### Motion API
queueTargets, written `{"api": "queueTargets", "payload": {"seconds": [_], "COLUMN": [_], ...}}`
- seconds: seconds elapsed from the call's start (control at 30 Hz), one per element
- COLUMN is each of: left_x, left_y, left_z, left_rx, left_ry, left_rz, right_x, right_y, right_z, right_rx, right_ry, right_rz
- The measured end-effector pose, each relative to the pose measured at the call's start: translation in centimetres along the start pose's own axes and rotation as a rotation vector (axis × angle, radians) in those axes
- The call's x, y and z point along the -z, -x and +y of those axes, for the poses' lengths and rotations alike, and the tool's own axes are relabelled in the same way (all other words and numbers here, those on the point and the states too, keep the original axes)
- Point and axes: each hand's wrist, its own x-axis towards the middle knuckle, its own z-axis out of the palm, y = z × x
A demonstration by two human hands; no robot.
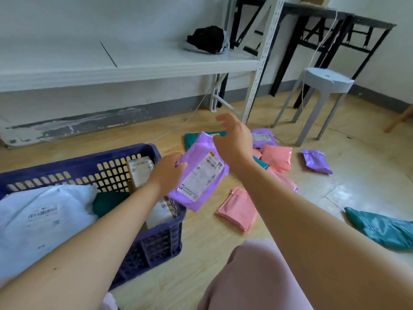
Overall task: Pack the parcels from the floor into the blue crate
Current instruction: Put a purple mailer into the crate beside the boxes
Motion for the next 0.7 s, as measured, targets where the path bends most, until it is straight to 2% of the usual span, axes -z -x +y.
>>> {"api": "queueTargets", "payload": {"seconds": [0.17, 0.33, 0.53, 0.7], "left_x": [5.3, 9.5, 11.2, 11.1], "left_y": [0.3, 0.3, 0.2, 0.5], "left_z": [-3.2, -7.3, -13.0, -18.2], "left_rx": [0.145, 0.273, 0.44, 0.622], "left_ry": [0.122, 0.341, 0.642, 0.646], "left_rz": [0.141, 0.267, 0.403, 0.537], "right_x": [-4.1, -9.3, -14.0, -18.2], "right_y": [0.6, 2.0, 3.8, 4.8], "right_z": [-2.0, -3.4, -5.2, -6.5], "right_rx": [-0.105, -0.112, -0.016, 0.037], "right_ry": [-0.11, -0.138, -0.18, -0.111], "right_rz": [-0.033, -0.113, -0.397, -0.636]}}
